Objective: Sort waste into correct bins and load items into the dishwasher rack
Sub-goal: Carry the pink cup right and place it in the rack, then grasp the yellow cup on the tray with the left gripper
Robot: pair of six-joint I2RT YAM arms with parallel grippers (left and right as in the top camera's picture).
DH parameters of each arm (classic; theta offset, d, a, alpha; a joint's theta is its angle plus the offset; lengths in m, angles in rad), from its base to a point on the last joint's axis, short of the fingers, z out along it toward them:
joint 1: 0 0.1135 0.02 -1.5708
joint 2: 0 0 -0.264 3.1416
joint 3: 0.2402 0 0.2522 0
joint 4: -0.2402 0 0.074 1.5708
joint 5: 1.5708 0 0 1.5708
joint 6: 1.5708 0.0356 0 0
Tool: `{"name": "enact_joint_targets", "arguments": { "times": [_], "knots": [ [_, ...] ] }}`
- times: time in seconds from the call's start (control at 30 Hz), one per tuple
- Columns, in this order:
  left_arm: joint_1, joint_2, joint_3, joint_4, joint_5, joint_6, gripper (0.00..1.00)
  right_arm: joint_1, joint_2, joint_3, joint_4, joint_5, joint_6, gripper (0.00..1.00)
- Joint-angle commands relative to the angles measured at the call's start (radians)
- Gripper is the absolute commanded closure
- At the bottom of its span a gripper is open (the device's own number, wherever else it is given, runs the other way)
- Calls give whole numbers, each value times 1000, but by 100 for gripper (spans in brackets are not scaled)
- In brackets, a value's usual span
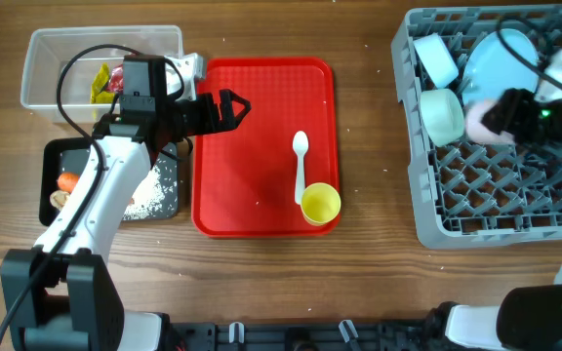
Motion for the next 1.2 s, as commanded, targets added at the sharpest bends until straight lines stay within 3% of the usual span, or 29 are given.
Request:
{"name": "enact_joint_targets", "arguments": {
  "times": [0.0,0.13,0.37,0.6,0.9,0.93,1.0,1.17],
  "knots": [
    [-6,6,6,3,-13,9,0,-59,-5,19,-3,128,46,52],
    [-6,6,6,3,-13,9,0,-69,25,17,-40,216,79,53],
    [-6,6,6,3,-13,9,0,-69,72,-72,-45,187,74,54],
    [-6,6,6,3,-13,9,0,69,149,-131,-20,251,86,54],
    [-6,6,6,3,-13,9,0,84,249,-131,-26,294,117,53],
    [-6,6,6,3,-13,9,0,84,249,-131,-26,294,117,48],
    [-6,6,6,3,-13,9,0,84,249,-130,-23,293,117,14],
    [-6,6,6,3,-13,9,0,84,248,-109,-32,281,127,0]
  ]
}}
